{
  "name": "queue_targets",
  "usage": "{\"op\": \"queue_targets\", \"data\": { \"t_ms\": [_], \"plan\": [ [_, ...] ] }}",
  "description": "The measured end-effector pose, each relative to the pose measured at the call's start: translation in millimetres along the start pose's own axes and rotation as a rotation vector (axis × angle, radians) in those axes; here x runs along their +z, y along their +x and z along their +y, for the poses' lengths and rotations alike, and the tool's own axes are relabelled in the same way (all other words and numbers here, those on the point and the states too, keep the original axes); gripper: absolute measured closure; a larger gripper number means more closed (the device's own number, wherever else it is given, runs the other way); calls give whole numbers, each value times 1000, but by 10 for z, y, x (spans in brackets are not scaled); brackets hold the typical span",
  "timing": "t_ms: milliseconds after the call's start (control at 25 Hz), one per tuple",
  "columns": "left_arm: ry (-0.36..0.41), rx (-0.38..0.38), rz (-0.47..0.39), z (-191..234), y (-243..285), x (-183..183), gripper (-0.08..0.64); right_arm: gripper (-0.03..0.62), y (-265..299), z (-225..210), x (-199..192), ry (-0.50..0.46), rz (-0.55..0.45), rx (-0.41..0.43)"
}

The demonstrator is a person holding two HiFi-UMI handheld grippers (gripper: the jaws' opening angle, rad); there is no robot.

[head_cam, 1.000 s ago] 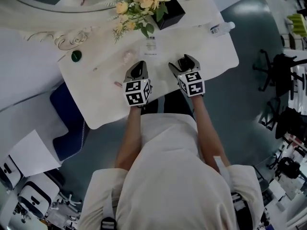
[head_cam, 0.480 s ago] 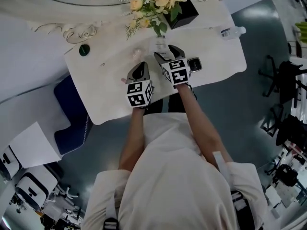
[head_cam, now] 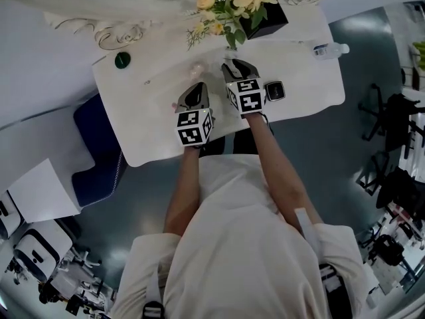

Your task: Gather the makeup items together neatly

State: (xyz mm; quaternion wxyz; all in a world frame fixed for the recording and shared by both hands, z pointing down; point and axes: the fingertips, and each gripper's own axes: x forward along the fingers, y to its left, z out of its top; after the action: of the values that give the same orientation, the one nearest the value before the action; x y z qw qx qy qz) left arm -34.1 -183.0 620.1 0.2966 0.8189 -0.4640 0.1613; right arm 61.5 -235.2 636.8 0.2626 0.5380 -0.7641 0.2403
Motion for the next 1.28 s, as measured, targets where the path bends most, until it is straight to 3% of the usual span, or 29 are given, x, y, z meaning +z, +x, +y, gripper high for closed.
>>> {"op": "queue_targets", "data": {
  "t_ms": [280, 600, 800, 1280],
  "plan": [
    [-11, 9, 1, 53, -43, -14, 545, 532, 92, -58, -16, 11, 37, -36],
    [-28, 14, 10, 53, -116, -72, 545, 546, 207, -94, -101, 83, 80, -63],
    [-35, 9, 20, 14, -139, -112, 545, 546, 285, -68, -258, 33, 146, -72],
    [-21, -7, 41, -175, -89, -244, 545, 546, 172, 47, -391, -93, 183, 67]
  ]
}}
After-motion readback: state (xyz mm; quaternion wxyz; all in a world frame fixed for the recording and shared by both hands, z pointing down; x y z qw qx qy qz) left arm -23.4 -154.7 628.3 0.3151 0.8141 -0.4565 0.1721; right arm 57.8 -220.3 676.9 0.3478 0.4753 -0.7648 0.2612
